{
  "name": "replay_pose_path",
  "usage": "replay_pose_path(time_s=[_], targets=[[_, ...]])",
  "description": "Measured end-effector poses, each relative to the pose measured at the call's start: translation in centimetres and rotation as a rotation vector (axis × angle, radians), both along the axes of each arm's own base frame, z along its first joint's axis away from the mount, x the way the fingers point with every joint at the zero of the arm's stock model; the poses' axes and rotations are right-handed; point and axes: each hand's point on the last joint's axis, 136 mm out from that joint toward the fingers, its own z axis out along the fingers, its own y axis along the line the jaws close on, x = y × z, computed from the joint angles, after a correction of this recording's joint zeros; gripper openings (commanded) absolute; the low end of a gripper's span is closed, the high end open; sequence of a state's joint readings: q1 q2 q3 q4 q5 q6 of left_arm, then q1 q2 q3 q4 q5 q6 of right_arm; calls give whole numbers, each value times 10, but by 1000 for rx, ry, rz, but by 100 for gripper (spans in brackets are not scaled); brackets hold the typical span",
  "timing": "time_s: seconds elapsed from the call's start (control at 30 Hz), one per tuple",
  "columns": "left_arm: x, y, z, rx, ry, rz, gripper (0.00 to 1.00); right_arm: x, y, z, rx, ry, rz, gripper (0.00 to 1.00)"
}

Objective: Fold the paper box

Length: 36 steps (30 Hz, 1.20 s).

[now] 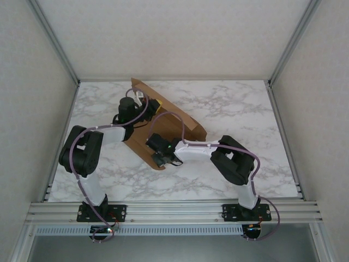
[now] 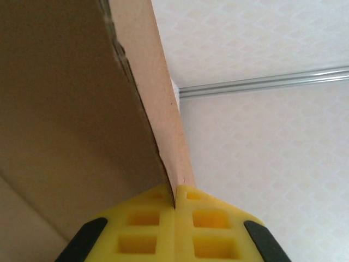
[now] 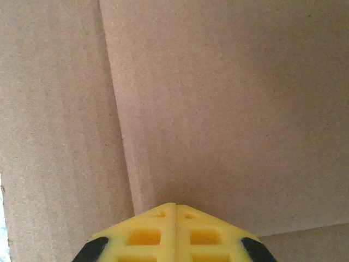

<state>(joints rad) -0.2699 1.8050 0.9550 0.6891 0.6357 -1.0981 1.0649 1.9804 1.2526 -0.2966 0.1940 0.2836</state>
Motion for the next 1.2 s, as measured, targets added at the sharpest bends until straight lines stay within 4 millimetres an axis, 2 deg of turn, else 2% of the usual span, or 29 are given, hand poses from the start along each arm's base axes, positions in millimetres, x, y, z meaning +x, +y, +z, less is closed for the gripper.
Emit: replay_pose_path(time_s=[0.13, 0.23, 0.43, 0.47, 0.5, 0.53, 0.57, 0.67, 0.73, 0.83, 0.93, 0.97, 1.03, 1.2], targets=[[-2, 8, 0, 28, 11, 2, 0, 2, -7, 0, 42, -13, -7, 0], [-2, 12, 0, 34, 16, 9, 0, 9, -19, 0, 64, -14, -27, 0], [-1, 8, 4, 2, 8, 35, 0, 26, -62, 3, 98, -4, -100, 0], [-1, 6, 5, -6, 5, 42, 0, 26, -69, 4, 104, 5, -103, 6], [-2, 4, 5, -13, 5, 51, 0, 23, -76, 5, 113, 16, -107, 20], [-3, 2, 5, -21, 4, 59, 0, 19, -80, 7, 127, 29, -100, 29], [-3, 1, 5, -26, 4, 66, 0, 13, -82, 10, 146, 37, -89, 35], [-5, -2, 6, -45, -3, 87, 0, -3, -81, 34, 260, 53, -67, 48], [-5, -1, 5, -55, -7, 103, 0, -3, -76, 65, 383, 31, -83, 53], [-6, 2, 4, -70, -5, 128, 0, 12, -77, 119, 568, -33, -173, 63], [-3, 4, 7, -81, -16, 146, 0, 30, -87, 161, 713, -86, -318, 70], [-3, 4, 8, -85, -18, 151, 0, 35, -89, 169, 749, -92, -359, 72], [-2, 6, 9, -94, -20, 162, 0, 46, -95, 184, 842, -90, -470, 84], [-2, 8, 8, -107, -16, 177, 0, 66, -103, 196, 1021, -25, -694, 86]])
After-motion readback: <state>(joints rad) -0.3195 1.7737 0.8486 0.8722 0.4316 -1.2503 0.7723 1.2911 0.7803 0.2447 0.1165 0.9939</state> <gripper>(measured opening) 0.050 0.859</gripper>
